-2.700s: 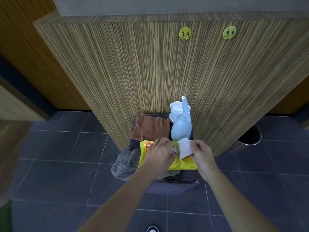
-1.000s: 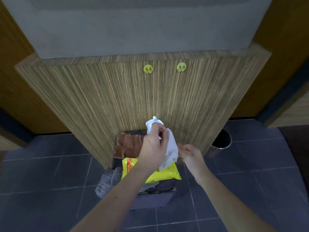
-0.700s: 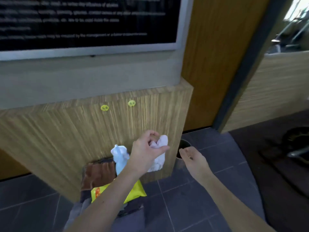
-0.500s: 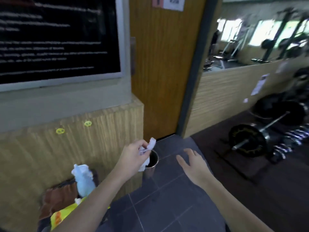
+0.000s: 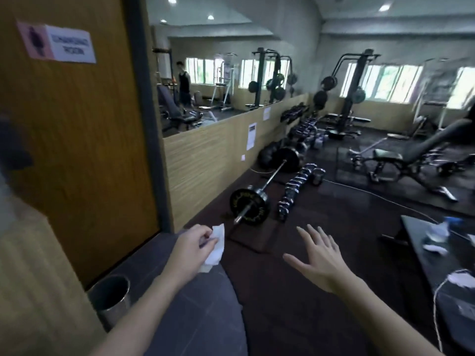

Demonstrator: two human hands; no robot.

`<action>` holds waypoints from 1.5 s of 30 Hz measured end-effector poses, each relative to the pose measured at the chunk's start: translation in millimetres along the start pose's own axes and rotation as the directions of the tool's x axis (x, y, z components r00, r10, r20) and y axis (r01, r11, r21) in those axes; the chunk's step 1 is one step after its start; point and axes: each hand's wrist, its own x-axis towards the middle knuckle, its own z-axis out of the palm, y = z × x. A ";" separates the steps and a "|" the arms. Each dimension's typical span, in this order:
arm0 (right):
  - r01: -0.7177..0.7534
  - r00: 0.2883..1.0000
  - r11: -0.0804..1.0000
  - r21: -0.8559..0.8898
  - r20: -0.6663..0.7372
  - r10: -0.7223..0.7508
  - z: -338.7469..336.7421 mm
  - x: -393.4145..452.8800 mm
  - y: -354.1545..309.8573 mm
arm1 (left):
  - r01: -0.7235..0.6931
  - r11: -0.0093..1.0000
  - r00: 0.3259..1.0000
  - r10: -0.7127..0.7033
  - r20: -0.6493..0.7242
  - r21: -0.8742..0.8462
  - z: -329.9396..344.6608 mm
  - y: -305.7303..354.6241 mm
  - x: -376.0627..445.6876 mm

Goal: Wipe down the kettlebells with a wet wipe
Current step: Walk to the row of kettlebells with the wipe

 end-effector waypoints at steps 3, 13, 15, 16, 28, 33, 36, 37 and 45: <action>-0.127 0.992 0.992 -0.001 -0.012 0.127 -0.8 1.5 65.3 | 0.005 1.000 0.998 -0.003 0.070 -0.028 48.2 20.7 34.3; -0.227 0.974 0.973 0.035 0.017 0.227 26.0 133.3 177.3 | -0.077 0.996 0.986 0.083 0.143 -0.047 179.7 33.6 199.5; -0.237 0.971 0.970 0.054 0.039 0.235 29.9 168.7 197.2 | -0.077 0.996 0.986 0.082 0.142 -0.042 204.6 31.1 239.3; -0.238 0.971 0.969 0.059 0.051 0.235 31.5 187.1 209.4 | -0.077 0.996 0.986 0.082 0.148 -0.036 219.0 30.9 260.1; -0.226 0.968 0.973 0.033 0.116 0.221 21.6 385.3 379.1 | -0.013 1.000 0.988 0.013 0.155 0.001 379.6 51.4 454.4; -0.191 0.973 0.982 0.001 0.135 0.189 4.9 467.8 452.8 | 0.053 0.999 0.991 -0.052 0.121 0.001 447.4 70.0 527.6; -0.162 0.973 0.987 -0.012 0.167 0.161 -0.8 519.3 492.9 | 0.137 0.991 0.985 -0.136 0.109 -0.003 483.7 73.5 571.2; -0.148 0.974 0.989 -0.014 0.170 0.148 -0.9 539.5 504.7 | 0.158 0.987 0.982 -0.157 0.102 -0.007 494.6 73.9 587.8; -0.054 0.980 0.999 0.004 0.194 0.052 37.2 740.7 590.8 | 0.195 0.980 0.978 -0.197 0.068 0.025 601.3 43.4 756.2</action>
